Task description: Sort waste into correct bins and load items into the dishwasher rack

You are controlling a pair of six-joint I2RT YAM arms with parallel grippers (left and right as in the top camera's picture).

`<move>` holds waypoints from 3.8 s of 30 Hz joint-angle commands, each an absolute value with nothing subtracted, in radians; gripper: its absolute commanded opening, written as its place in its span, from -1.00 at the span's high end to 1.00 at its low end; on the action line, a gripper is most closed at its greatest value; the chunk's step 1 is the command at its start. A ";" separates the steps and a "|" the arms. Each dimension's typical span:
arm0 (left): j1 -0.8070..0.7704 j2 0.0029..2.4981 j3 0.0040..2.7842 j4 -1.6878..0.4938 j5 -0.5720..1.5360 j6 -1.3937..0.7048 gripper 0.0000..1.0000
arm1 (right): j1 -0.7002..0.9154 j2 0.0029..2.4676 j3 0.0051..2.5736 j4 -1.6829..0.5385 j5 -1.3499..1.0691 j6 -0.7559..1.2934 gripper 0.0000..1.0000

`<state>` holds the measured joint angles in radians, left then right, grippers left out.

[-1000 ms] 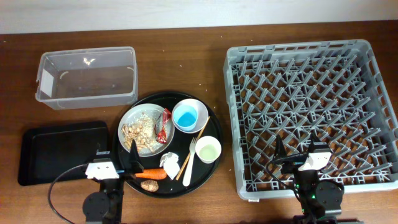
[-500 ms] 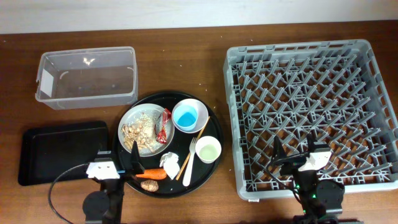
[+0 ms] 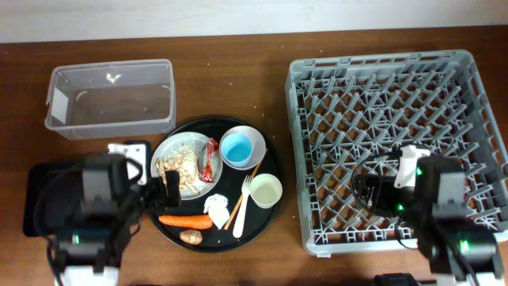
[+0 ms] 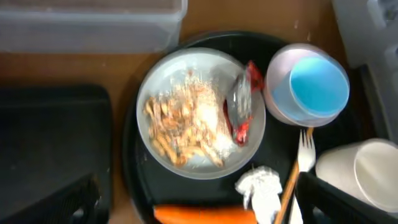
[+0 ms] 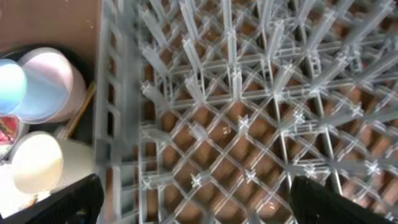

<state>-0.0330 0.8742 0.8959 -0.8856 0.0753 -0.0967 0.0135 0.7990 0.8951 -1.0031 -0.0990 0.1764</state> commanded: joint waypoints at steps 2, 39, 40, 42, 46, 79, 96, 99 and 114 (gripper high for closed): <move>-0.030 1.056 1.006 -0.913 0.185 -0.085 -0.99 | 0.006 0.891 0.938 -1.029 -0.093 0.173 -0.97; -0.045 1.494 1.235 -0.484 -0.192 -0.084 0.99 | 0.006 0.955 0.938 -1.033 -0.093 0.173 -0.97; -0.019 1.523 1.235 -0.433 -0.191 -0.084 0.99 | 0.006 0.955 0.938 -1.033 -0.094 0.173 -0.97; 0.009 1.580 1.235 -0.374 -0.179 -0.085 0.94 | 0.006 0.955 0.938 -1.033 -0.094 0.174 -0.97; 0.012 1.610 1.235 -0.321 -0.173 -0.084 -0.11 | 0.006 0.955 0.938 -1.033 -0.094 0.173 -0.97; -0.294 1.520 0.806 -0.818 0.292 -0.239 0.68 | 0.006 0.955 0.938 -1.060 -0.093 0.173 -0.97; -0.097 1.520 1.351 -0.944 0.063 -0.208 0.92 | 0.006 0.955 0.938 -1.059 -0.093 0.173 -0.97; 0.002 1.526 1.362 -0.737 0.024 -0.208 0.91 | 0.006 0.955 0.938 -1.059 -0.093 0.173 -0.97; 0.042 1.651 1.362 -0.546 0.190 -0.208 -0.02 | 0.006 0.955 0.938 -1.059 -0.093 0.173 -0.97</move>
